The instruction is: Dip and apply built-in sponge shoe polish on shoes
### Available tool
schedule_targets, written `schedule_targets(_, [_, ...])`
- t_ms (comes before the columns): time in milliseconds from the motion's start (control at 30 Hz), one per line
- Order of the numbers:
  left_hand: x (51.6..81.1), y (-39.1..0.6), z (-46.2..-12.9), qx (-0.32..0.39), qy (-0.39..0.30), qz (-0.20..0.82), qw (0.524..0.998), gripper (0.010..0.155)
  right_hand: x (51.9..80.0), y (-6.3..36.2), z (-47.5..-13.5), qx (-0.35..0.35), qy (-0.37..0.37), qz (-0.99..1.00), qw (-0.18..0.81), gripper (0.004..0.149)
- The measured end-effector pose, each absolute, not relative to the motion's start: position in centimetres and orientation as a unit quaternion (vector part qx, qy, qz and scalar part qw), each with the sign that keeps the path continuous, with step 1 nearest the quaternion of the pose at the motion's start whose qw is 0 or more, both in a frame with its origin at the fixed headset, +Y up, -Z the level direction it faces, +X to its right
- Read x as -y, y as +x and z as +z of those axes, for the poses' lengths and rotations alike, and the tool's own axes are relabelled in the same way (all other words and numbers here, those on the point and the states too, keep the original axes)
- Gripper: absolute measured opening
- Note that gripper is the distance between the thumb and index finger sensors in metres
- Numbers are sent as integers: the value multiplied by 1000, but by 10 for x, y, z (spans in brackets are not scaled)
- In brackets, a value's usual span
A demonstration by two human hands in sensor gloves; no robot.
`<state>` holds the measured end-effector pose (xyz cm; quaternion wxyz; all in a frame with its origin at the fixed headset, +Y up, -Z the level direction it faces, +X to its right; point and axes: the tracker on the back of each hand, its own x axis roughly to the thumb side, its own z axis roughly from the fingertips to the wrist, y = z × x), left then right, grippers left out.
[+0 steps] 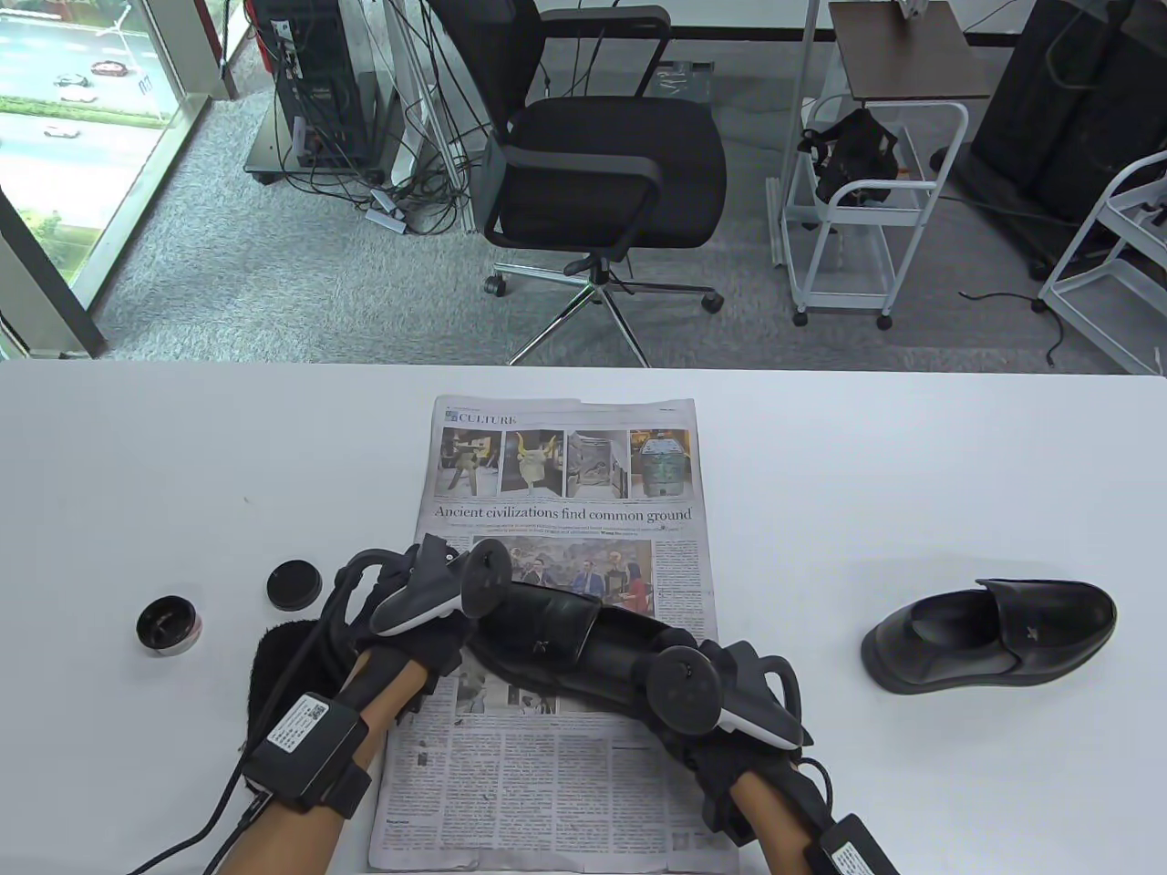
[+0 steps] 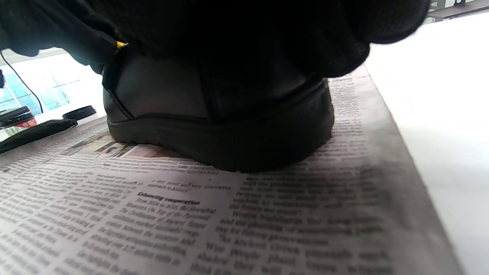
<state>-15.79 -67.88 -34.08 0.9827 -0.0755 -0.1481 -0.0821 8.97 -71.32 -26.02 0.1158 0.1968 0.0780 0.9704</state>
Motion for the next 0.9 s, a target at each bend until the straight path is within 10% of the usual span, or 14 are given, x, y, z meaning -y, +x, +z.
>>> schedule_targets(433, [676,-116,-304,235,-93,14,968,50,713,89,-260,-78,197,971,114,39])
schedule_targets(900, [681,-96,-344,178,-43,22,983,51,714,89,-260,-79,196,971,115,39])
